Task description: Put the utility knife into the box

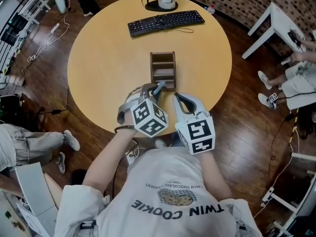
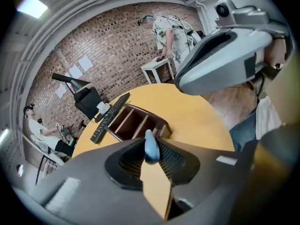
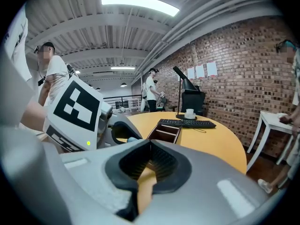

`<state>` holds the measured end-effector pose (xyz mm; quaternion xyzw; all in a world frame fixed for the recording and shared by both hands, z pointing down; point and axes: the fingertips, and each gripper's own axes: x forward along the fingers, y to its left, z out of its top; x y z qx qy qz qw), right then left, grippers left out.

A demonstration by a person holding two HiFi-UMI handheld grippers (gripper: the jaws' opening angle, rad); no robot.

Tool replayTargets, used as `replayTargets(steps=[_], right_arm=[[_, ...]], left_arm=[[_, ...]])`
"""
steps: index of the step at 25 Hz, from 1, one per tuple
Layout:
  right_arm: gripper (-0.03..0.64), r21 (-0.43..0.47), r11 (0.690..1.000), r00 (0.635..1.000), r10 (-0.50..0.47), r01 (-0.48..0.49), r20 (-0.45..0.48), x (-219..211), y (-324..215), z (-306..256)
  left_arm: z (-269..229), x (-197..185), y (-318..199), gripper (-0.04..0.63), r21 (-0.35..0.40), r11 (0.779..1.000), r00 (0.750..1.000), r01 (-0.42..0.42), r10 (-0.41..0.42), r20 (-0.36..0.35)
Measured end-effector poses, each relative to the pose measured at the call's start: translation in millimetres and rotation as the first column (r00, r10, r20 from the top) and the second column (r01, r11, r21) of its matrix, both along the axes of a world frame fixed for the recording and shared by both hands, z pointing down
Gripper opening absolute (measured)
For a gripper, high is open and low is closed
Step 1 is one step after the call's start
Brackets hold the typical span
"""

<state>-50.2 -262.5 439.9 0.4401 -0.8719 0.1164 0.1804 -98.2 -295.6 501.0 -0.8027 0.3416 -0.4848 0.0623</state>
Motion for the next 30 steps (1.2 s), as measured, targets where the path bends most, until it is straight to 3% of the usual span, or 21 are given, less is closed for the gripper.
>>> replayTargets(steps=[7,14,30], right_arm=[[0.003,-0.02,1.0,1.0,-0.012,0.012,0.006,9.0,-20.2,5.1],[0.003,-0.039,0.999,1.0,-0.021,0.021,-0.005,16.6,-26.9,12.1],[0.003,-0.057,0.998,0.999,-0.038,0.038,-0.003,24.4,-31.9,20.3]], left_arm=[[18.9,10.0,-16.2,0.074,-0.057,0.997,0.991,-0.06,0.066,0.114],[37.5,15.0,-20.1,0.075,-0.111,0.984,0.956,-0.138,0.162,0.244],[58.0,28.3,-26.6,0.075,-0.155,0.966,0.882,-0.205,0.251,0.4]])
